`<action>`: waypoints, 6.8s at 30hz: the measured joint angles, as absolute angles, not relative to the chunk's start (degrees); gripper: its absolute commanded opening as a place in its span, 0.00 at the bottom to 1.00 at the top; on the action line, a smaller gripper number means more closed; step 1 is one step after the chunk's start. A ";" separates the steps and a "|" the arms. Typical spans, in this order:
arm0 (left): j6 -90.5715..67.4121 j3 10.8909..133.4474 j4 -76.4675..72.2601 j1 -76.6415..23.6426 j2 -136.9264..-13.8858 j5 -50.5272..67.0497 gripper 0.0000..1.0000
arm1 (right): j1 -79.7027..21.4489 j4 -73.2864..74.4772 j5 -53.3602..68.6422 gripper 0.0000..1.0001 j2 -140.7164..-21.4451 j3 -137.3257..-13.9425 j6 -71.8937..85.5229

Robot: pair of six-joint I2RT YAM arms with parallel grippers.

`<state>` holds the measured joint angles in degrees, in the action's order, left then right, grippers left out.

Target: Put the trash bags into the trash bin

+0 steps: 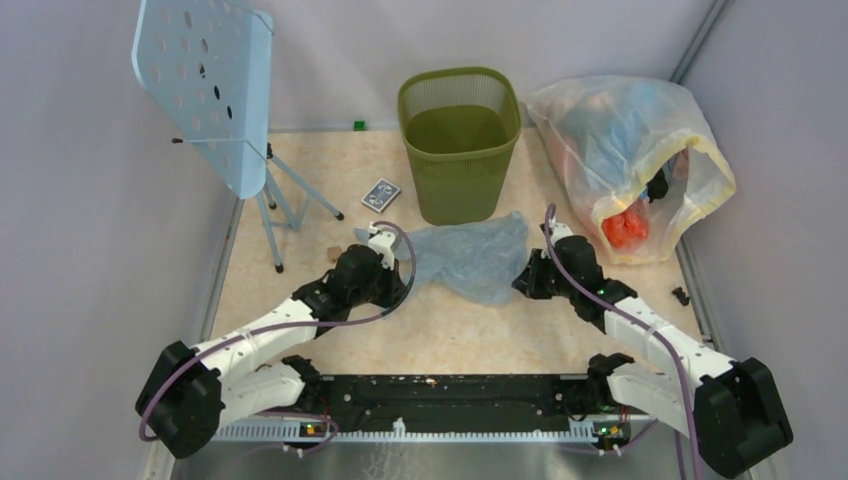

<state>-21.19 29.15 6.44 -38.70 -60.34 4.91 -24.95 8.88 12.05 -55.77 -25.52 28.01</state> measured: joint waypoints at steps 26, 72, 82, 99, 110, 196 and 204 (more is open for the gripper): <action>-29.50 23.14 5.41 -35.83 -57.95 26.94 0.17 | -13.98 18.48 -5.21 0.69 -47.88 -31.94 27.46; -18.50 48.95 -0.43 -44.27 -89.60 5.43 0.69 | -13.96 16.49 -0.49 0.47 -51.51 -24.97 40.27; -20.49 50.15 -4.95 -42.70 -97.19 5.17 0.51 | -13.96 13.32 2.35 0.20 -53.34 -23.81 39.99; -25.43 37.95 -11.77 -31.05 -91.26 11.14 0.00 | -13.96 21.34 -9.43 0.00 -48.99 -25.30 39.57; -25.41 33.15 -8.86 -30.15 -78.65 14.48 0.00 | -13.96 23.35 -8.67 0.00 -45.78 -26.13 37.41; -26.94 88.20 6.48 -21.67 -88.18 24.62 0.04 | -24.27 33.08 1.43 0.60 -111.31 -131.28 15.11; -27.42 90.74 6.44 -21.65 -93.32 26.50 0.07 | -25.45 34.44 -1.91 0.45 -111.26 -132.79 10.33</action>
<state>-27.42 90.74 6.44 -21.65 -93.32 26.50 -25.45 34.44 -1.91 -111.26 -132.79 10.33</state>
